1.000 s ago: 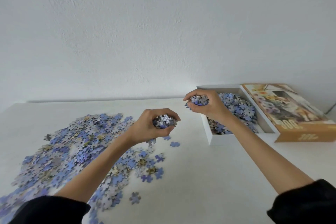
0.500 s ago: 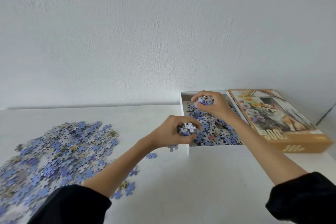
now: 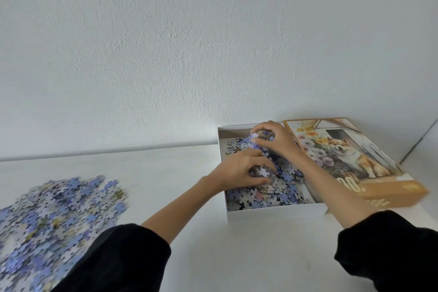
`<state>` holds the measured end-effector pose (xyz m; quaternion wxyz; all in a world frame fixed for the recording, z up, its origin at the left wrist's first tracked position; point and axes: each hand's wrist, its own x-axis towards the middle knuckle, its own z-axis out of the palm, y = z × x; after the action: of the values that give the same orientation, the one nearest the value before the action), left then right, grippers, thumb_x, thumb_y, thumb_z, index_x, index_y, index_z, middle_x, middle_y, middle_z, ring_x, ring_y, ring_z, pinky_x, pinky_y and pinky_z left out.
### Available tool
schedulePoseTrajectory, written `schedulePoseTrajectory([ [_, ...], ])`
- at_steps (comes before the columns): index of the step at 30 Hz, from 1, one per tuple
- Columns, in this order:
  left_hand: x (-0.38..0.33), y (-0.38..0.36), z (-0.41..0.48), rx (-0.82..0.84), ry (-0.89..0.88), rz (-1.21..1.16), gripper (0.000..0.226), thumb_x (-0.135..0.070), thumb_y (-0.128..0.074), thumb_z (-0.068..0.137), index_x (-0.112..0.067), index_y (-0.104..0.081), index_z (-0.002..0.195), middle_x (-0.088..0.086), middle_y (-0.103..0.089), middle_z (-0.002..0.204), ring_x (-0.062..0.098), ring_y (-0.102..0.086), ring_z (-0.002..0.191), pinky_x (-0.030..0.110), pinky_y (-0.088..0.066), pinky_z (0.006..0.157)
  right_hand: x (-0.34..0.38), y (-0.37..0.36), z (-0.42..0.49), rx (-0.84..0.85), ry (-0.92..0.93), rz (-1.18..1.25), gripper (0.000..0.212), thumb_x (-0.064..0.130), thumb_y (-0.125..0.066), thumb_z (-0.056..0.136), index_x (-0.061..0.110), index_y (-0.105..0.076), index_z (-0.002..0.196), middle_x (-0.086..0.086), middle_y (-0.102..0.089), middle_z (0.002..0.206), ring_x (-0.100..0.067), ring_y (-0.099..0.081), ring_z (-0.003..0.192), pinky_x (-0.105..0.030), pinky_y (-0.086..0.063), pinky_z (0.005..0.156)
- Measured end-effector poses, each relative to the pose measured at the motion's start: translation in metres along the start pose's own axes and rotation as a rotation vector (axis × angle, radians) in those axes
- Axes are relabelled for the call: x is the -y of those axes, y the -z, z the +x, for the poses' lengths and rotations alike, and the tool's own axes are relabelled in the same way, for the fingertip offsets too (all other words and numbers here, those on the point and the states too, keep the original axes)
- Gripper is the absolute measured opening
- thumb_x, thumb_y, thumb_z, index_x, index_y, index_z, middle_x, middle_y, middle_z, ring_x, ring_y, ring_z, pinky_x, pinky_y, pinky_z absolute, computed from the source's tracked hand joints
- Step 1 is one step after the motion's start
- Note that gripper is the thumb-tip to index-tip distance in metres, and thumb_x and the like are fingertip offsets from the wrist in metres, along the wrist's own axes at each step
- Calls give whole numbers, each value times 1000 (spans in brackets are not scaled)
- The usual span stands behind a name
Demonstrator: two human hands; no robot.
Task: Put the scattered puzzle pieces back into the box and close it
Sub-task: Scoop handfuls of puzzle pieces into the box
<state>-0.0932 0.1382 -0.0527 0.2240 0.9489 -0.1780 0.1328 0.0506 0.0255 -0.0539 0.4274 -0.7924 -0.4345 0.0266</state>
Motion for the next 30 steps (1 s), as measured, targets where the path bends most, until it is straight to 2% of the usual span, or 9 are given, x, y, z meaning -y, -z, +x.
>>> schedulePoseTrajectory([
  [3, 2, -3, 0, 0, -59, 40, 29, -40, -67, 81, -22, -68, 103, 2, -59, 105, 16, -55, 93, 27, -44, 75, -3, -1, 1, -12, 31, 8, 21, 50, -69, 70, 37, -66, 86, 11, -61, 88, -5, -55, 88, -29, -44, 80],
  [6, 0, -1, -2, -22, -92, 23, 28, -40, -65, 82, -19, -71, 99, 3, -64, 109, 15, -59, 99, 29, -47, 83, -4, -4, 2, -44, 38, 38, 31, 56, -67, 69, 29, -68, 84, 11, -60, 84, -3, -53, 82, -27, -42, 76],
  [10, -3, 3, -8, -53, -81, -56, 31, -38, -54, 89, -16, -73, 97, 3, -68, 109, 15, -61, 101, 33, -48, 87, -3, -8, 4, -50, 26, -1, 42, 69, -51, 74, 31, -65, 85, 10, -64, 90, -13, -56, 93, -43, -44, 86],
  [13, -4, 6, -14, -64, -76, -82, 32, -37, -51, 91, -15, -74, 96, 2, -67, 112, 14, -60, 104, 32, -47, 90, -2, -9, 5, -61, 10, -23, 43, 72, -54, 69, 33, -61, 84, 11, -63, 90, -15, -56, 95, -45, -45, 85],
  [16, -5, 11, -22, -80, -87, -87, 29, -35, -52, 91, -16, -73, 97, 2, -66, 113, 13, -60, 104, 32, -48, 87, 2, -5, 5, -54, 4, -59, 47, 74, -61, 60, 38, -58, 90, 12, -61, 94, -13, -55, 97, -40, -47, 83],
  [20, -9, 20, -35, -111, -67, -122, 28, -35, -53, 90, -16, -72, 100, 0, -66, 112, 11, -61, 101, 32, -50, 84, 12, -5, 3, -57, -12, -53, 61, 71, -67, 54, 41, -50, 104, 7, -60, 99, -12, -52, 98, -26, -39, 77],
  [26, -8, 37, -55, -138, -26, -164, 19, -25, -58, 91, -14, -69, 102, 0, -67, 106, 12, -62, 94, 34, -50, 83, 36, -19, -1, -67, 21, 3, 55, 69, -56, 62, 32, -58, 104, 7, -61, 96, -11, -53, 99, -25, -41, 81],
  [28, -7, 43, -66, -146, -7, -161, 19, -26, -59, 91, -16, -69, 103, -1, -67, 103, 12, -63, 90, 34, -50, 80, 51, -27, -4, -62, 60, 14, 50, 64, -59, 66, 31, -59, 103, 8, -61, 96, -12, -53, 98, -27, -40, 82],
  [30, -7, 50, -80, -151, 8, -156, 20, -27, -58, 91, -16, -69, 104, -1, -68, 102, 11, -62, 89, 31, -50, 79, 66, -37, -6, -54, 84, 15, 37, 50, -67, 73, 29, -60, 103, 7, -61, 96, -14, -53, 98, -26, -40, 81],
])
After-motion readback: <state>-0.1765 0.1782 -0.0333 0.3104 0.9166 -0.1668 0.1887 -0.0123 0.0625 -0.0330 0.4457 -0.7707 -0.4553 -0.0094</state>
